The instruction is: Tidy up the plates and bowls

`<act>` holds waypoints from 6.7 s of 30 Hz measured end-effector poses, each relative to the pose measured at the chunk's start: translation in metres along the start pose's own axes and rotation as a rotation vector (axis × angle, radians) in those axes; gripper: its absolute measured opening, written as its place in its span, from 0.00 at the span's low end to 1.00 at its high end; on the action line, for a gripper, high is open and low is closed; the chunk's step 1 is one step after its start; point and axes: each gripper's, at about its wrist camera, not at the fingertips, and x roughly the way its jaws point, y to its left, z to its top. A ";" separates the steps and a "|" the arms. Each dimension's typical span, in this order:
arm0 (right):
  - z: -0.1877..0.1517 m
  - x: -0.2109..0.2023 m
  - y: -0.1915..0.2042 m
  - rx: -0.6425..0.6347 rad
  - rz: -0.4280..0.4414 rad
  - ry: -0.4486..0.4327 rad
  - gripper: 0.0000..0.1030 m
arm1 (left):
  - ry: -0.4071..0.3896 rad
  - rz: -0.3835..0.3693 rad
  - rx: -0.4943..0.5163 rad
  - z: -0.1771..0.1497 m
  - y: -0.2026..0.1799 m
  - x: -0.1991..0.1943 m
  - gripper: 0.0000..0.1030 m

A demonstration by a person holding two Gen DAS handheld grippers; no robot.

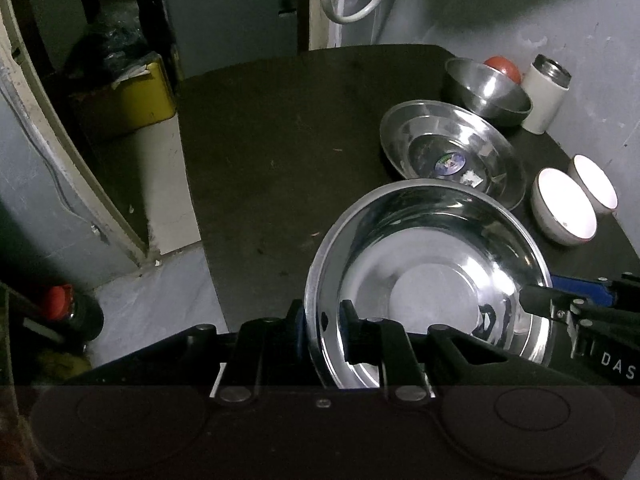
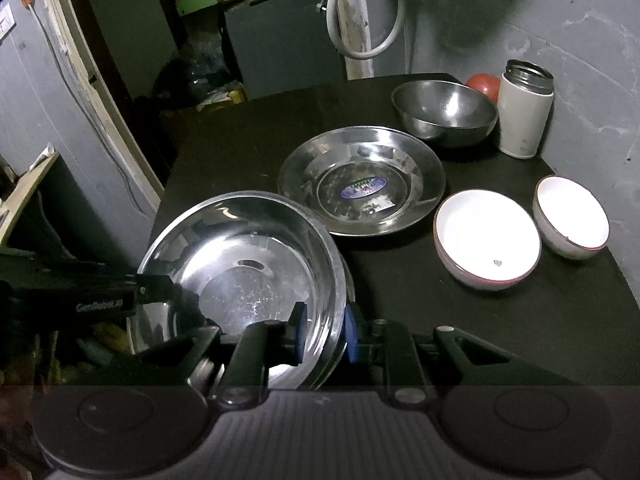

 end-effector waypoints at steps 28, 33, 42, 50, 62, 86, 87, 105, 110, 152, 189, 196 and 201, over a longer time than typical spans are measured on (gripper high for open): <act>0.000 0.009 0.002 -0.021 -0.014 0.020 0.34 | 0.046 -0.001 -0.002 0.001 0.000 0.013 0.36; -0.001 0.007 0.003 -0.028 -0.009 0.010 0.42 | 0.021 0.009 -0.006 0.003 0.004 0.006 0.60; -0.002 -0.003 -0.008 0.027 0.000 -0.032 0.73 | -0.042 0.059 -0.019 0.026 0.017 0.000 0.95; -0.003 -0.007 -0.025 0.135 0.011 -0.094 0.87 | -0.080 0.057 0.041 0.069 0.012 0.017 0.99; -0.005 0.012 -0.047 0.368 0.020 -0.134 0.88 | -0.089 -0.027 0.233 0.135 -0.020 0.082 0.99; 0.012 0.061 -0.059 0.550 -0.014 -0.182 0.67 | -0.050 -0.157 0.394 0.164 -0.048 0.124 0.77; 0.012 0.062 -0.060 0.558 -0.013 -0.183 0.63 | -0.050 -0.162 0.396 0.164 -0.048 0.125 0.74; 0.017 0.071 -0.066 0.580 0.016 -0.187 0.33 | -0.031 -0.231 0.367 0.162 -0.049 0.127 0.35; 0.021 0.073 -0.065 0.563 0.015 -0.187 0.26 | -0.036 -0.237 0.376 0.159 -0.050 0.124 0.27; 0.030 0.016 -0.024 0.311 0.077 -0.241 0.29 | -0.195 -0.165 0.246 0.094 0.006 0.016 0.25; -0.003 -0.010 -0.029 0.163 0.200 -0.110 0.31 | -0.140 -0.088 0.152 0.006 -0.003 -0.018 0.26; -0.004 -0.010 -0.030 0.167 0.205 -0.092 0.31 | -0.135 -0.073 0.168 0.000 -0.008 -0.018 0.27; -0.004 -0.009 -0.029 0.165 0.207 -0.083 0.31 | -0.129 -0.070 0.170 -0.002 -0.008 -0.018 0.27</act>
